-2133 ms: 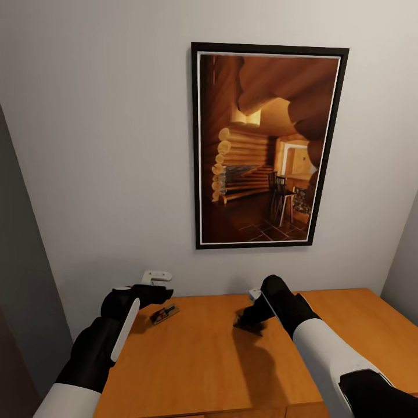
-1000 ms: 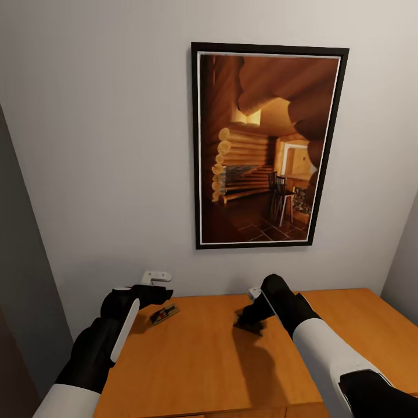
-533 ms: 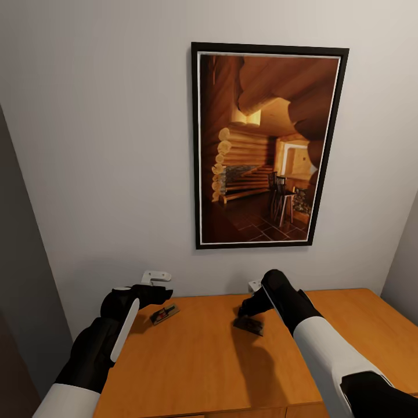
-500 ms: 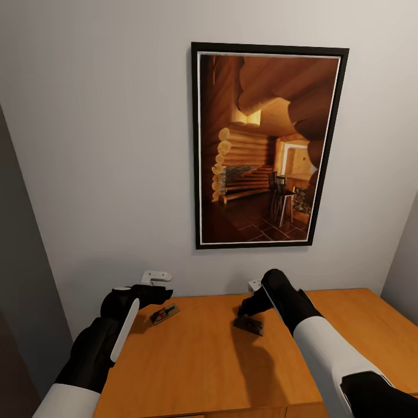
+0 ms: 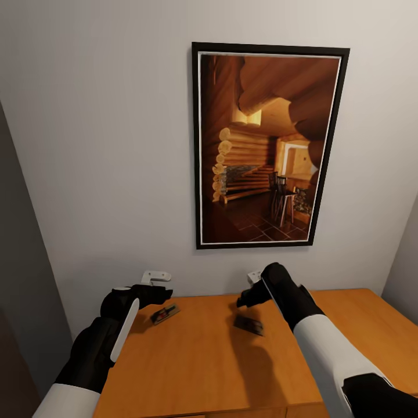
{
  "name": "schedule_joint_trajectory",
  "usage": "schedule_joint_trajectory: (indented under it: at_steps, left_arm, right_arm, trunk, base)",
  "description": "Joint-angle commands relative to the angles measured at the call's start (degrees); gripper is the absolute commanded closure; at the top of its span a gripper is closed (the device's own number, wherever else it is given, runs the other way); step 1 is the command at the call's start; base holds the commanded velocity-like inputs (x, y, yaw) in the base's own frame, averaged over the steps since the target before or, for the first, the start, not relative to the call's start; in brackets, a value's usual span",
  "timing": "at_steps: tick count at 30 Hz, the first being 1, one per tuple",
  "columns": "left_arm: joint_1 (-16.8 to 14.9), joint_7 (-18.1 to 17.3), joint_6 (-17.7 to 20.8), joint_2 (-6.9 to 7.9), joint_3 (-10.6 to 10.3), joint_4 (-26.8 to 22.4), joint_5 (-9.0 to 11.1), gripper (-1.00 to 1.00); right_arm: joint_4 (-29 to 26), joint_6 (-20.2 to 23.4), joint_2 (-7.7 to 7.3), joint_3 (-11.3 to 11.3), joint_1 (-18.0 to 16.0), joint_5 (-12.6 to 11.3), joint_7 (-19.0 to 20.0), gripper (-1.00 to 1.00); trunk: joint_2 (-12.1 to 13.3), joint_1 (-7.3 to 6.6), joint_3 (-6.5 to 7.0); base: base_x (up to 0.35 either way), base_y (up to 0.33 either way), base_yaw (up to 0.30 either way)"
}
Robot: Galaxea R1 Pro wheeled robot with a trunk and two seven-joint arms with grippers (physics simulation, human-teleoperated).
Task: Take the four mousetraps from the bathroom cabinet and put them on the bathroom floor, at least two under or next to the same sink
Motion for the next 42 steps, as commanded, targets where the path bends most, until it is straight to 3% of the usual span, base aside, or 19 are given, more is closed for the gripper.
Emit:
schedule_joint_trajectory:
  at_steps: [1, 14, 42]
  left_arm:
    - [-0.1, 0.0, 0.3, -0.01, 0.0, 0.0, 0.2, -1.00]
    - [-0.1, 0.0, 0.3, -0.05, 0.0, 0.0, 0.2, -1.00]
    - [-0.1, 0.0, 0.3, -0.08, 0.0, 0.0, 0.2, -1.00]
  right_arm:
    - [-0.4, 0.2, 0.00, 0.0, 0.0, 0.6, 0.5, -1.00]
    - [-1.0, 0.2, 0.02, 0.1, 0.0, 0.6, 0.5, -1.00]
    - [-1.0, 0.2, -0.06, 0.2, 0.0, 0.8, 0.5, -1.00]
  trunk:
    - [-0.1, 0.01, -0.09]
    - [-0.1, 0.01, -0.09]
    - [-0.1, 0.01, -0.09]
  base:
    - [0.000, 0.000, 0.118]
    - [0.000, 0.000, 0.157]
    - [0.000, 0.000, 0.010]
